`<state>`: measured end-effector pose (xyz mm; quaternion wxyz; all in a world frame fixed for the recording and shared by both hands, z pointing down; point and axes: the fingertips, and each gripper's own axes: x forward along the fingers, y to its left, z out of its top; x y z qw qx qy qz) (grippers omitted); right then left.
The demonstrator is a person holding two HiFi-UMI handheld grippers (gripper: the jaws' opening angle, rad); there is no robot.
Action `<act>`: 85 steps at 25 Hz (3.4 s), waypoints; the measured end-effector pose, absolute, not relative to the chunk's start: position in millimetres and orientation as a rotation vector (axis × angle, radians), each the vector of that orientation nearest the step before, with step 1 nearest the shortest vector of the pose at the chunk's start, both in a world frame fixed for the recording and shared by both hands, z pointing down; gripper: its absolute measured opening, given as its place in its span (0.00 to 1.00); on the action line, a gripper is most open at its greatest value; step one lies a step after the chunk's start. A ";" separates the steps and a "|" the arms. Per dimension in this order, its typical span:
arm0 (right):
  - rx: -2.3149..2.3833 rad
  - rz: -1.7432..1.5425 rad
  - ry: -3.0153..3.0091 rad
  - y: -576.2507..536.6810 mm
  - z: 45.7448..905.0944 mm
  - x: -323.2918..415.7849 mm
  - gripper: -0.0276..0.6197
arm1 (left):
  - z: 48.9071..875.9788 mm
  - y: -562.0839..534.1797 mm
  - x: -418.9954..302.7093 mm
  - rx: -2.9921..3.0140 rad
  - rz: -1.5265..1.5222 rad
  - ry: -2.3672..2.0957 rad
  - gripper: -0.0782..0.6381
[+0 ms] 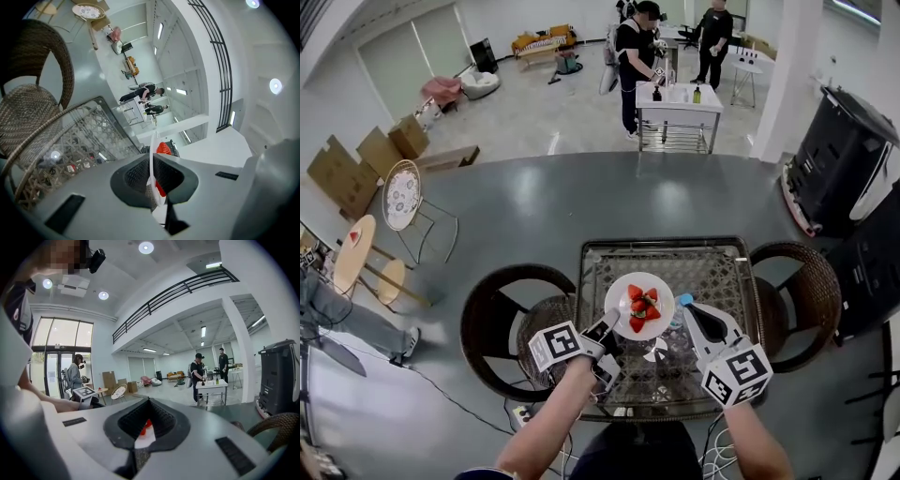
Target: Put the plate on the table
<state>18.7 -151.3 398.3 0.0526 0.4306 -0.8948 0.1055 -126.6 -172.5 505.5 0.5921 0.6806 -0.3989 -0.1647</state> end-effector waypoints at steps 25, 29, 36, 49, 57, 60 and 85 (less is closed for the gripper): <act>1.311 0.459 -2.641 -292.5 483.1 82.1 0.05 | 638.3 -328.0 -75.5 1.479 -0.343 -0.976 0.13; 1.287 0.502 -2.617 -307.1 506.6 82.5 0.05 | 665.6 -341.0 -74.8 1.442 -0.324 -0.985 0.13; 1.270 0.549 -2.576 -331.5 531.3 93.5 0.05 | 694.1 -361.4 -69.0 1.408 -0.296 -1.017 0.13; 1.252 0.587 -2.550 -334.3 552.0 91.5 0.05 | 719.4 -367.2 -70.6 1.382 -0.245 -1.048 0.13; 1.267 0.595 -2.538 -335.1 556.0 96.5 0.05 | 725.9 -368.9 -70.2 1.362 -0.206 -1.075 0.13; 1.272 0.599 -2.534 -336.1 555.9 98.5 0.05 | 728.1 -369.3 -69.6 1.359 -0.142 -1.101 0.13; 1.313 0.640 -2.552 -329.1 548.1 110.7 0.05 | 730.4 -372.3 -70.4 1.475 0.370 -1.411 0.24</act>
